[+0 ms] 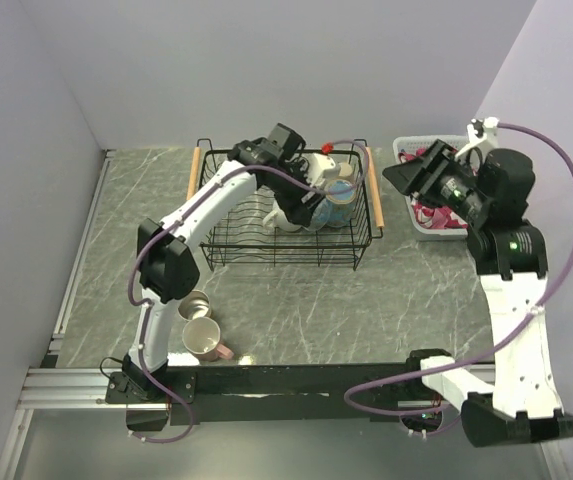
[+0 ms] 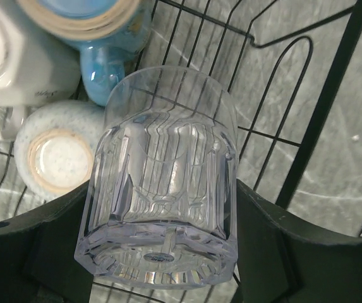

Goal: Load the cups into the dish rack

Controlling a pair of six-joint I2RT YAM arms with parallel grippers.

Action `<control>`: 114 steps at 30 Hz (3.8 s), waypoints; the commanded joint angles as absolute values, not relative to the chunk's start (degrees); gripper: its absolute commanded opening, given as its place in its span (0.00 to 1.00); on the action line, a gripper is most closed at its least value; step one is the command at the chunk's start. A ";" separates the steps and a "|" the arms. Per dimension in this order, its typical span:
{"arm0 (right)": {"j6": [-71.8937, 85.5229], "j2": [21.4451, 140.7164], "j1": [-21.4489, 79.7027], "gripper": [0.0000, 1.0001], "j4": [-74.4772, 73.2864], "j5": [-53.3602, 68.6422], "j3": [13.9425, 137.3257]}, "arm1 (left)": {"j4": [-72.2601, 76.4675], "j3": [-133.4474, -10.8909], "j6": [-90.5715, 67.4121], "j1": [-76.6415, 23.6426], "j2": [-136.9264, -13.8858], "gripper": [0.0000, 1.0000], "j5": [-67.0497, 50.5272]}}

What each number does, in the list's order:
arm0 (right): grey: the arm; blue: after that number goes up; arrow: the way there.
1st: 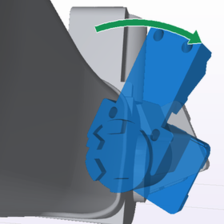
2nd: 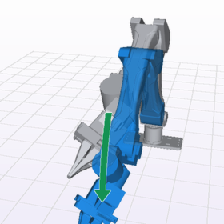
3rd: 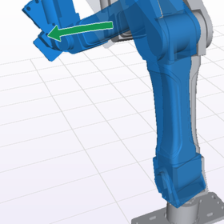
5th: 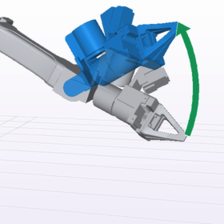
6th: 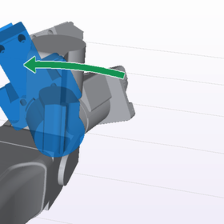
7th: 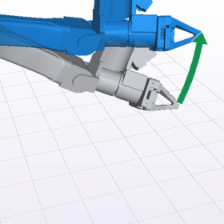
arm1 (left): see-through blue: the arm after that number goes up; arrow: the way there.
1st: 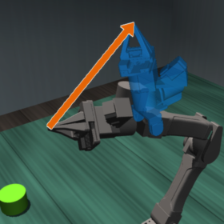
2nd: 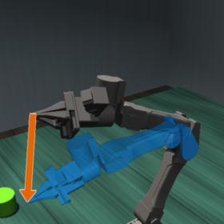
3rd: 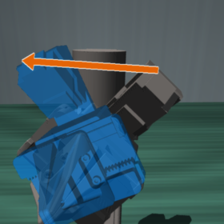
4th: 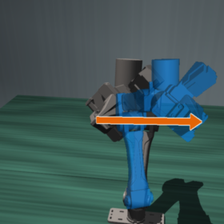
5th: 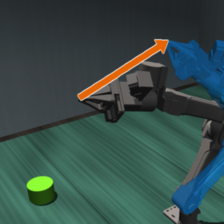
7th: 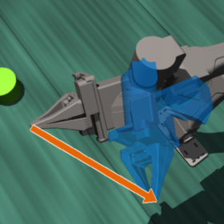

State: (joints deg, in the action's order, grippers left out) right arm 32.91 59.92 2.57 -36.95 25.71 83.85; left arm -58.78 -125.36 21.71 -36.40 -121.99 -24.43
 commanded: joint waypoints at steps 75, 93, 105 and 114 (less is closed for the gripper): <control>29.10 65.46 10.50 0.41 -41.57 25.06 76.37 | -43.77 -123.59 7.21 -18.47 -109.08 0.97 -43.25; 14.07 97.64 40.16 0.49 -68.81 14.24 116.79 | -40.27 -95.29 4.31 2.37 -89.57 0.94 -49.57; 12.66 103.71 53.59 0.50 -68.03 14.24 116.29 | -37.53 -81.92 0.44 7.29 -74.10 0.95 -45.53; 18.10 105.38 67.40 0.58 -60.75 10.64 108.55 | -41.12 -77.34 -0.62 7.30 -68.47 0.95 -42.45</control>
State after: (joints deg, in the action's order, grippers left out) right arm 15.18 105.03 63.64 -65.56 12.93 110.98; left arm -39.07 -77.67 -0.49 7.31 -70.50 -43.72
